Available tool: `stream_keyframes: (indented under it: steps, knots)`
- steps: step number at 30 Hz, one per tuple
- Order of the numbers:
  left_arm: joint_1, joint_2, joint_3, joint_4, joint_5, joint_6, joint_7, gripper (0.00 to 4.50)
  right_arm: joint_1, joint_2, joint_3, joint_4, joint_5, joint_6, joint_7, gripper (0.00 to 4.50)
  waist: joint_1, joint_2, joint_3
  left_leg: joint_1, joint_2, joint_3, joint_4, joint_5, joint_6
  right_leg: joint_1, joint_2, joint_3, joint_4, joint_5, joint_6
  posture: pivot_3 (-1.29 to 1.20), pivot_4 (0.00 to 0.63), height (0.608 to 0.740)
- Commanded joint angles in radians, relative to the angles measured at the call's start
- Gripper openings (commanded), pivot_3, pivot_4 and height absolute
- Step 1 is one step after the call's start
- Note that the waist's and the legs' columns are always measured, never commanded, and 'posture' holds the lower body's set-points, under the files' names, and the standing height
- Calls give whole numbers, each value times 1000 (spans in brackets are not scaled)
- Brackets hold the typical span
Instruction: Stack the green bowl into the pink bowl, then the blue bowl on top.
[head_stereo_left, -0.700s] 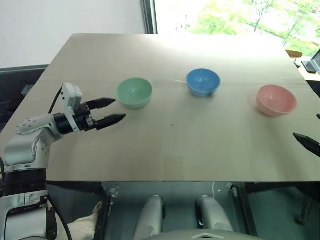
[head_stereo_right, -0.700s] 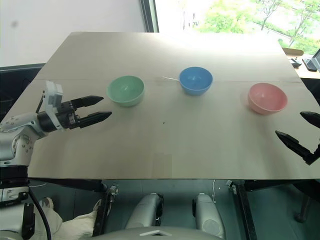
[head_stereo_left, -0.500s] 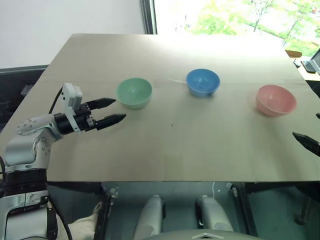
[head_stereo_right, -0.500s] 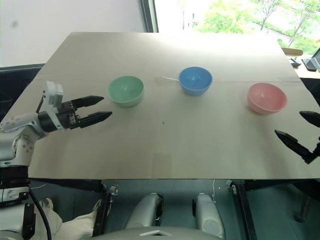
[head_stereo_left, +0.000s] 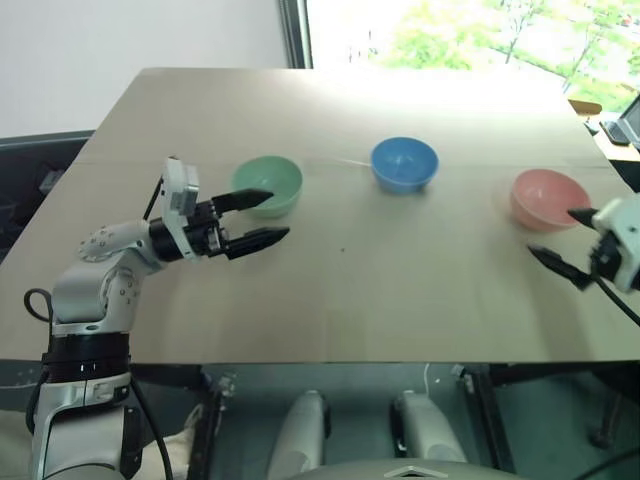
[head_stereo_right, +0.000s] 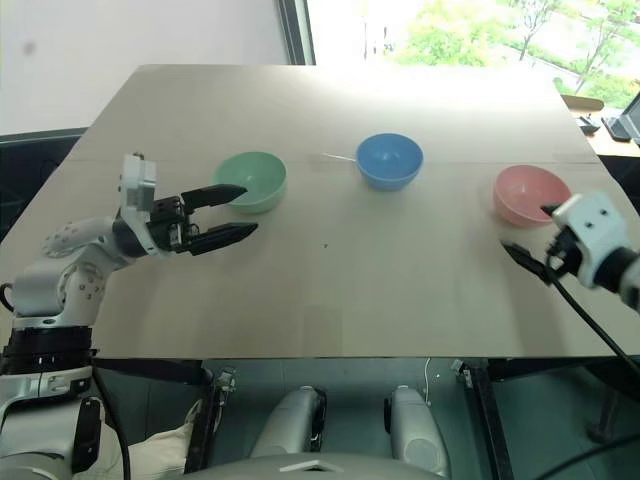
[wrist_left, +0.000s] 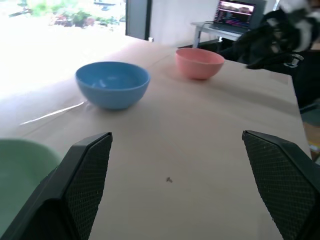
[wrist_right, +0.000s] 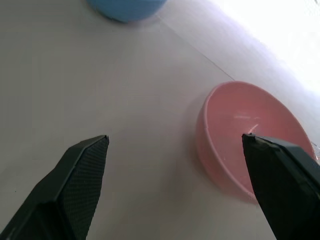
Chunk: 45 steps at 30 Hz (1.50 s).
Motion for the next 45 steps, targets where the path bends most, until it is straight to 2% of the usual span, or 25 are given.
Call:
stream_keyframes:
  steps: [1,5,8,14,17,21,26,30,36,37,39,42,43,45]
  knots:
    - [-11,-10,-11,-88,-27,-5,-4,4406,-174,40,136,185,-113,-53,-28,4500,-1,0,0,0,0,0,0,0,0,0,0,0,0,0,0,0,150,740]
    - [5,-8,-14,-116,-18,-16,4,4406,-311,71,215,384,-191,-120,-33,4500,-2,0,1,-1,0,0,0,0,0,-1,0,0,0,0,0,0,150,740]
    - [33,-5,0,-142,-26,-13,17,4500,-374,85,233,462,-205,-139,-16,3718,0,1,1,-1,0,0,0,0,0,-1,0,0,0,0,0,0,150,740]
    - [90,2,22,-185,-35,-15,37,4500,-414,92,243,540,-223,-200,20,1152,0,1,1,-1,0,-1,0,0,0,-1,0,-1,0,0,0,0,150,740]
    - [103,4,28,-185,-30,-22,37,4500,-420,100,245,538,-221,-210,39,108,-1,1,1,-1,0,-1,0,0,0,-1,0,0,1,0,0,0,150,740]
    - [100,1,25,-184,-25,-26,37,4500,-399,105,254,460,-205,-198,89,108,-2,1,1,0,0,0,0,0,0,-1,0,0,3,0,0,0,150,740]
    - [92,2,16,-181,-16,-34,35,4500,-271,132,339,68,-165,-128,187,108,-3,1,1,0,0,-1,0,0,0,-1,0,-1,4,0,0,0,150,740]
    - [84,7,6,-178,-8,-41,27,4500,-233,219,471,-186,-178,12,164,108,-3,1,1,0,1,-1,1,0,0,-1,1,-1,4,0,0,0,150,740]
    - [58,3,-15,-179,-7,-38,29,4500,-292,304,612,-212,-270,168,110,108,5,1,1,0,0,-3,3,0,0,0,0,-2,5,0,0,0,150,740]
    - [54,1,-19,-177,-5,-39,30,4500,-298,312,616,-207,-272,183,106,609,5,1,1,0,-1,-3,3,0,0,0,0,-2,5,0,0,0,150,740]
    - [47,1,-26,-170,-2,-42,29,4500,-308,318,613,-205,-268,210,107,1016,4,1,1,0,-1,-4,3,0,0,0,0,-3,5,0,0,0,150,740]
    - [43,-1,-32,-163,2,-47,30,4500,-313,308,589,-219,-267,232,104,2242,3,1,1,-1,-1,-4,2,0,0,-1,0,-3,5,0,0,0,150,740]
    - [43,-2,-32,-162,3,-48,32,4500,-313,302,578,-228,-266,234,103,2504,2,1,1,-1,-1,-4,2,0,0,-1,0,-3,4,0,0,0,150,740]
    - [47,-5,-32,-164,5,-52,37,4500,-328,327,497,-291,-173,304,120,3284,2,0,1,-1,-1,-3,2,0,0,-1,0,-3,4,0,0,0,150,740]
